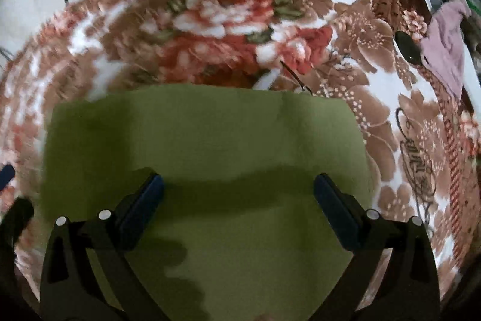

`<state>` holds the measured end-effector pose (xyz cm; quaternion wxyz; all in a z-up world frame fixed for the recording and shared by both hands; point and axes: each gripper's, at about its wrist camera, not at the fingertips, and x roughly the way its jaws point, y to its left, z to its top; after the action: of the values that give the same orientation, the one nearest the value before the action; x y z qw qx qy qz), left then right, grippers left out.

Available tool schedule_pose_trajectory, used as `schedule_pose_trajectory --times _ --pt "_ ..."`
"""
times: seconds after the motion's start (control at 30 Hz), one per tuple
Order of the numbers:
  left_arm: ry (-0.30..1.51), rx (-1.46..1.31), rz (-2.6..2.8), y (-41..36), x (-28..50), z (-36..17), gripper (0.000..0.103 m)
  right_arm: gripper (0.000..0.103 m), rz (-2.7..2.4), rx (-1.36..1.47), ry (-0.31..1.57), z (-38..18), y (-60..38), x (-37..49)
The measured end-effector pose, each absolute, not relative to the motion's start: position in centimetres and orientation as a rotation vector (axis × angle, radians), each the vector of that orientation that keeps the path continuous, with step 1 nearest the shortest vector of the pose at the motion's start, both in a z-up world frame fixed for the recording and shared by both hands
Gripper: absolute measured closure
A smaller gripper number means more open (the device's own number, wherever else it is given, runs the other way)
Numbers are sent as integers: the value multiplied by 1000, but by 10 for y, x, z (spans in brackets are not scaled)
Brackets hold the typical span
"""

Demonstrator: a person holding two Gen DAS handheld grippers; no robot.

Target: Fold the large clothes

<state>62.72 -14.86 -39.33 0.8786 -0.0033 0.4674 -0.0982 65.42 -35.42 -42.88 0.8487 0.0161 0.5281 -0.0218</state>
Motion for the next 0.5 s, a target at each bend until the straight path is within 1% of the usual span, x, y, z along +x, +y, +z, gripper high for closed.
schedule_pose_trajectory --times 0.03,0.1,0.2,0.33,0.4,0.5 --pt "1027 -16 -196 -143 637 -410 4 5 -45 3 1110 -434 -356 653" --pt "1079 -144 -232 -119 645 -431 4 5 -72 -101 1093 -443 -366 650" --pt "1095 -168 -178 -93 646 -444 4 5 -52 -149 1115 -460 -402 648" --pt "1070 -94 -153 -83 636 -429 4 5 -35 -27 1175 -464 -457 644" --pt "1065 -85 -147 -79 629 -416 5 5 -29 15 1163 -450 -471 636" --pt "1062 -167 -209 -70 609 -389 5 5 -3 57 1137 -424 -479 619"
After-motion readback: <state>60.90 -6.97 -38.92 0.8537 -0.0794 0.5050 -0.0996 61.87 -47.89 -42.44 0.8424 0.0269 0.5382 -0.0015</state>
